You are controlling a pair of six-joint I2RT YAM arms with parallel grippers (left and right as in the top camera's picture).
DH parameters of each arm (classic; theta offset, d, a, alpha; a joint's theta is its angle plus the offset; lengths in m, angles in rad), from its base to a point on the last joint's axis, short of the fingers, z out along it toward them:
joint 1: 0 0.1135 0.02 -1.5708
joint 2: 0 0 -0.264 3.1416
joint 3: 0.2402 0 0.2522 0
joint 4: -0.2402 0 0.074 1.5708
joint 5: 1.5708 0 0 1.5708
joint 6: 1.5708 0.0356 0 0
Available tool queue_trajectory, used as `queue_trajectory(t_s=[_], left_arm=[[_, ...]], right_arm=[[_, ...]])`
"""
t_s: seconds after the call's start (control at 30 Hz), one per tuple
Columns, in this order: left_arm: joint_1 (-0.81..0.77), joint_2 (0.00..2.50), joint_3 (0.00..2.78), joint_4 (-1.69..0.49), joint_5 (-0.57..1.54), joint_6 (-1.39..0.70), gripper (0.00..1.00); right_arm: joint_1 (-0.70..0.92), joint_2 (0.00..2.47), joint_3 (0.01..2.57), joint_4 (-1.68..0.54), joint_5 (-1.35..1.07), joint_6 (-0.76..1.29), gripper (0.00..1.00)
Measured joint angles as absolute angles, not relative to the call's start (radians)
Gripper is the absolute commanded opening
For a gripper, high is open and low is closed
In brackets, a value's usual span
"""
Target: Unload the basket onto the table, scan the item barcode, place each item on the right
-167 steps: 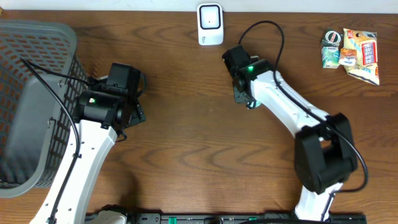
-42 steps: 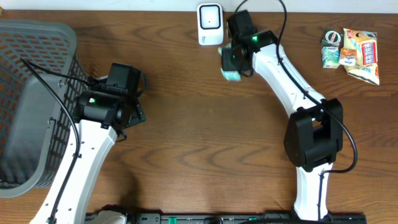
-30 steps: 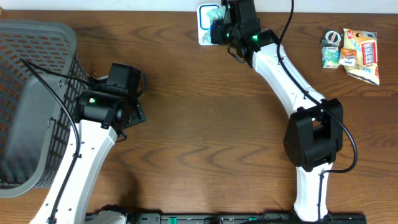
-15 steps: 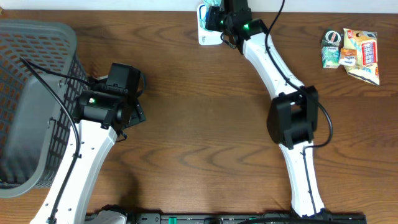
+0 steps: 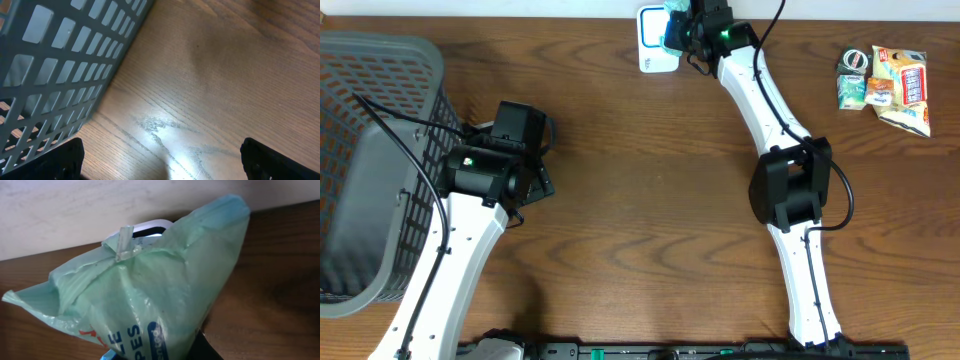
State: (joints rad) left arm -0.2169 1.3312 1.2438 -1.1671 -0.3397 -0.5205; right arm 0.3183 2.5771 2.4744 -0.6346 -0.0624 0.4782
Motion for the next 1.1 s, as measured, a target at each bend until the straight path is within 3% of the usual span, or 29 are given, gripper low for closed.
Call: queue_trajectory(t_s=[0.67, 1.1], left_arm=[[-0.217, 1.331, 1.244, -1.167, -0.340, -0.521, 0.98], [-0.217, 1.331, 1.244, -1.167, -0.340, -0.521, 0.98]], right_arm=[[0.353, 2.579, 2.474, -0.573, 0.022, 0.459, 0.01], [0.187, 2.557, 2.477, -0.921, 0.338, 0.263, 0.01]])
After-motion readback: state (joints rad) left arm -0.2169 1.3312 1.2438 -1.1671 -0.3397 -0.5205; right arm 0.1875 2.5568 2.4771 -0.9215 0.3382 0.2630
